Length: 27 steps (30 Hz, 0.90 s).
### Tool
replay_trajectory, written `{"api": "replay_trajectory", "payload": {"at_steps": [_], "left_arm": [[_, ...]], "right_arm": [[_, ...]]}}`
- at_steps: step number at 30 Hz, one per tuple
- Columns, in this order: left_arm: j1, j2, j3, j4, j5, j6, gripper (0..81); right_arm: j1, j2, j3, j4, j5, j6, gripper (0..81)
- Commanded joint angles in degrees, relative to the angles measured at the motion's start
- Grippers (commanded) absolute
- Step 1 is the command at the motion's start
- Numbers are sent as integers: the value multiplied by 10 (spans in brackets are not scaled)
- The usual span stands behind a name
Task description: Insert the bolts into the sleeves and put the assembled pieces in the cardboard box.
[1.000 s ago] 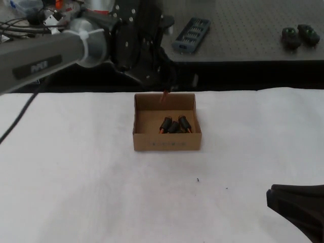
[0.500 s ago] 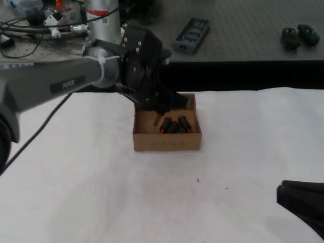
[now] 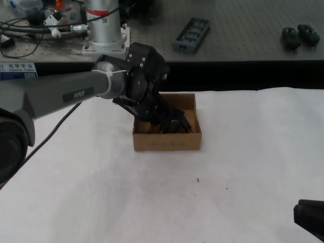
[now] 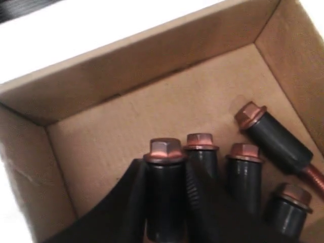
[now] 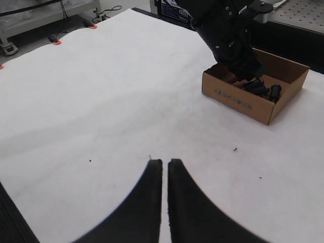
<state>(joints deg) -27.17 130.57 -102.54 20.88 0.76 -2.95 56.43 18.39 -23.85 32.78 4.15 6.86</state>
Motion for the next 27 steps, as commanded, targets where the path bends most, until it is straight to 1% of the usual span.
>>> {"api": "replay_trajectory", "payload": {"at_steps": [1, 3, 4, 6, 8, 9, 10, 11, 16, 18, 19, 20, 21, 23, 24, 26, 27], "left_arm": [[1, -2, -7, -4, -23, 6, 6], [1, -2, -7, -4, -22, 6, 10], [1, -2, -7, -3, -22, 6, 35], [1, -2, -7, -3, -22, 6, 106], [1, -2, -7, -3, -22, 6, 205], [1, -2, -7, -3, -22, 6, 240], [1, -2, -7, -3, -22, 3, 270], [1, -2, -7, -3, -22, 1, 280], [1, -2, -7, -3, -20, 0, 243], [1, -6, -7, -3, -8, 0, 228], [1, -8, -7, -3, -8, 0, 221], [1, -14, -7, -3, -8, 0, 214], [1, -21, -7, -3, -8, 0, 204], [1, -38, -7, -4, -8, 0, 174], [1, -48, -7, -4, -8, 0, 148], [1, -69, -7, -11, -8, 14, 84], [1, -81, -7, -13, -8, 21, 55]], "right_arm": [[-4, -5, -2, 2, 4, 0, 36], [-4, -5, -3, 1, 4, 0, 36], [-4, -5, -3, 1, 4, 0, 36], [-4, -5, -3, 1, 4, 0, 36], [-4, -5, -3, 1, 4, 0, 36], [-4, -5, -3, 1, 4, 0, 36], [-4, -5, -3, 1, 4, 0, 36], [-4, -5, -3, 1, 4, 0, 36], [-4, -5, -3, 1, 4, 0, 36], [-4, -5, -3, 1, 6, 0, 36], [-4, -5, -5, 1, 19, -6, 36], [-4, -5, -6, 3, 37, -17, 36], [-4, -6, -8, 3, 66, -48, 36], [-4, -9, -13, 2, 145, -99, 36], [-4, -10, -18, 1, 188, -123, 36], [-4, -10, -27, 1, 251, -148, 36], [-4, -12, -31, 0, 264, -159, 36]]}}
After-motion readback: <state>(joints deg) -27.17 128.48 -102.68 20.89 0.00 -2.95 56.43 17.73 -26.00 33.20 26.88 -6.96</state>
